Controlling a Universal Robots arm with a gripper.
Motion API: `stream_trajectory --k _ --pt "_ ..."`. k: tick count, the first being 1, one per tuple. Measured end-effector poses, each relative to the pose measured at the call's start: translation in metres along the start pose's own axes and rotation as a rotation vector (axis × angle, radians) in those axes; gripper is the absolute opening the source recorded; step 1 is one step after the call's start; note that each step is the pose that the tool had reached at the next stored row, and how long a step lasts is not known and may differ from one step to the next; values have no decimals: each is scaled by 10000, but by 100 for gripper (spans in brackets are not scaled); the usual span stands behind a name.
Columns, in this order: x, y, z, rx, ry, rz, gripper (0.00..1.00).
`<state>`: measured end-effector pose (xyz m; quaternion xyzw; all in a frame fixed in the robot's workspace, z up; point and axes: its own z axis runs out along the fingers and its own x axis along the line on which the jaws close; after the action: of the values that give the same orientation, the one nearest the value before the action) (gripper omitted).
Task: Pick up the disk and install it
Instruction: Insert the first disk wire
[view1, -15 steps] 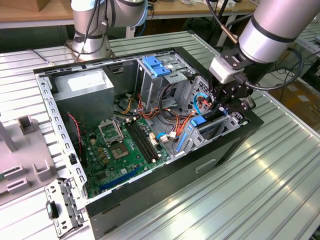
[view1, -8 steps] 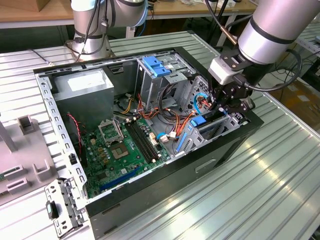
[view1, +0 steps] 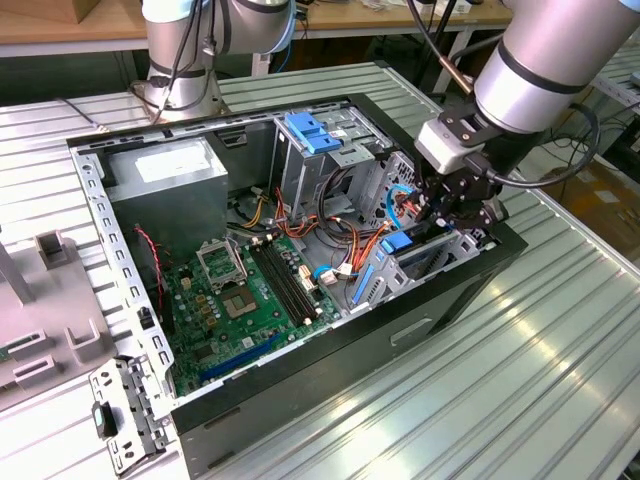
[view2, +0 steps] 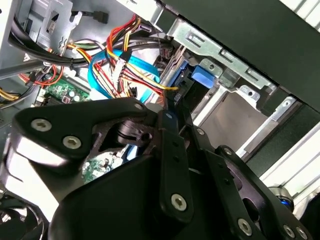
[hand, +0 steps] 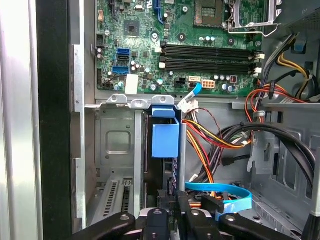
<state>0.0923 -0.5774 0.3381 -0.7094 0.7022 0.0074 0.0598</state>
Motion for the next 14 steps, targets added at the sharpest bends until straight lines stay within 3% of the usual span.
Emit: stream_trajectory --k 1,2,4,5,7,10,12,14 --pt "2 0 -1 0 3 1 25" --pt "3 -1 -8 0 6 1 25" --pt "-9 -10 -135 0 4 1 25" --pt "-11 -11 -149 0 3 1 25" --pt "-25 -12 -147 1 -18 2 23" --pt "-29 -16 -139 -25 -94 11 11" --pt "-26 -53 -113 -142 -137 26 11" --pt "-12 -112 -94 -268 -140 39 11"
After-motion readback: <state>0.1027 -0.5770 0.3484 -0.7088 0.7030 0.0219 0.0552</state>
